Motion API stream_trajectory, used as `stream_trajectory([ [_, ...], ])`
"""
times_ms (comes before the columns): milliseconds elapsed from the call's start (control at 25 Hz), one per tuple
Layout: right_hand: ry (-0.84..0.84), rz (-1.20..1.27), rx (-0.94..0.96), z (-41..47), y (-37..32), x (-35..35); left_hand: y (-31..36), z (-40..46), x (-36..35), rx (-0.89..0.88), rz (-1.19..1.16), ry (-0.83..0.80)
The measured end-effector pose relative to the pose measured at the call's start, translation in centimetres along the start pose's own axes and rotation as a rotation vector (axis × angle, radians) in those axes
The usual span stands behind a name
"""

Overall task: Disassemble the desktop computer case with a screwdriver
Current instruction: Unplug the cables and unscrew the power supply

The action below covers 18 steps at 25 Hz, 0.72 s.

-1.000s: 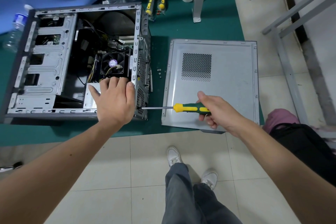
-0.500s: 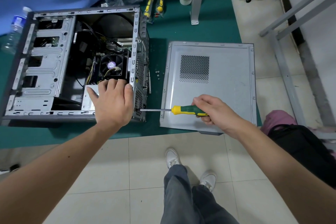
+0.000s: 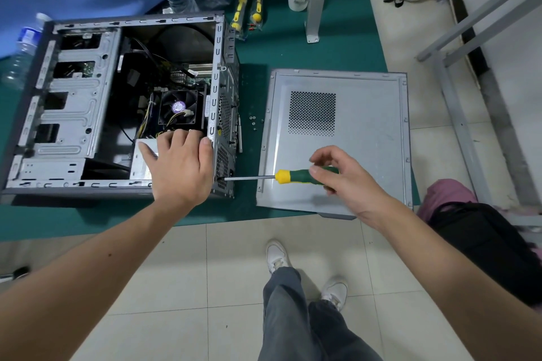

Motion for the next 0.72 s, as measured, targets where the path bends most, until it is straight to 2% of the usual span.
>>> stream_trajectory([
  [80, -0.028, 0.220, 0.032, -0.14, -0.01, 0.11, -0.01, -0.01, -0.01, 0.000, 0.006, 0.001],
  [120, -0.030, 0.234, 0.020, -0.22, -0.13, 0.05, -0.03, 0.01, 0.00, 0.002, 0.004, -0.001],
  [200, -0.021, 0.133, -0.078, -0.18, -0.15, -0.36, -0.05, 0.01, -0.01, 0.003, 0.000, 0.001],
  [240, -0.010, 0.004, -0.121, -0.11, 0.13, -0.32, -0.04, 0.00, 0.00, 0.001, 0.002, 0.003],
  [320, 0.011, -0.114, -0.101, -0.08, 0.09, -0.31, -0.06, 0.03, -0.01, 0.000, 0.003, 0.003],
  [480, -0.029, 0.213, 0.017, -0.29, 0.00, 0.22, -0.07, 0.00, -0.04, -0.009, -0.002, 0.014],
  [560, -0.055, 0.302, -0.003, -0.28, 0.20, 0.20, -0.08, 0.00, -0.03, -0.011, -0.006, 0.019],
  [720, -0.038, 0.010, -0.159, -0.24, 0.58, -0.22, -0.04, 0.03, -0.08, -0.008, -0.001, 0.017],
])
Point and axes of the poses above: each hand's wrist, its own z-axis towards the middle knuckle, its own x-axis out of the back of the hand, y = z × x, the point moved 4 cm from there along z, towards the middle knuckle, and after that the axes turned 1 degree about x, right-handed, at the moved point
